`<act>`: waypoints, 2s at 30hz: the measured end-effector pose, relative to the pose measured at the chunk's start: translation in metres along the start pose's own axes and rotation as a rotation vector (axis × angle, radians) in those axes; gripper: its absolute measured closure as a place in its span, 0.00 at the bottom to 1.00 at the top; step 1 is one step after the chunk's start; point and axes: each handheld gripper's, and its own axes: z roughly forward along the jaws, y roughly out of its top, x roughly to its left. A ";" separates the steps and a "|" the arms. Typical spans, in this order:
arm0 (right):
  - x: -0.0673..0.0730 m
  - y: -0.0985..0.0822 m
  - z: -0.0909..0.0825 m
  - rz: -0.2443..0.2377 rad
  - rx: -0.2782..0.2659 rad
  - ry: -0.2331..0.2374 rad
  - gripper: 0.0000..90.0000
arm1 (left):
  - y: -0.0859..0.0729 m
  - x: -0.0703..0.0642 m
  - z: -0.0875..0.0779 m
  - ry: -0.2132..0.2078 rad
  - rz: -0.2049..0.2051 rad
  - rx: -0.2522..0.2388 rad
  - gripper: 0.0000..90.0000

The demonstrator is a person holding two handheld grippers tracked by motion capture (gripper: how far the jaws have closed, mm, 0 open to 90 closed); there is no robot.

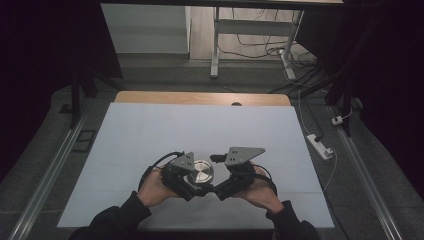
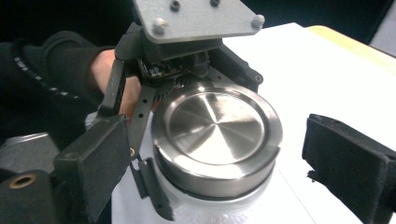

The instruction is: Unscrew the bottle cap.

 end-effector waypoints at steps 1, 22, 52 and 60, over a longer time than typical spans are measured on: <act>0.002 0.000 0.002 -0.006 0.006 -0.023 0.10 | 0.000 0.000 0.000 0.003 0.000 -0.002 0.17; 0.009 -0.005 0.003 -0.128 -0.008 0.227 0.20 | 0.007 -0.016 -0.004 -0.260 0.191 -0.003 0.17; 0.009 -0.001 0.011 0.032 -0.011 -0.021 0.14 | 0.007 -0.008 -0.002 -0.039 0.050 -0.018 0.17; 0.010 -0.002 0.009 -0.002 -0.014 0.042 0.20 | 0.008 -0.011 -0.004 -0.106 0.101 -0.021 0.17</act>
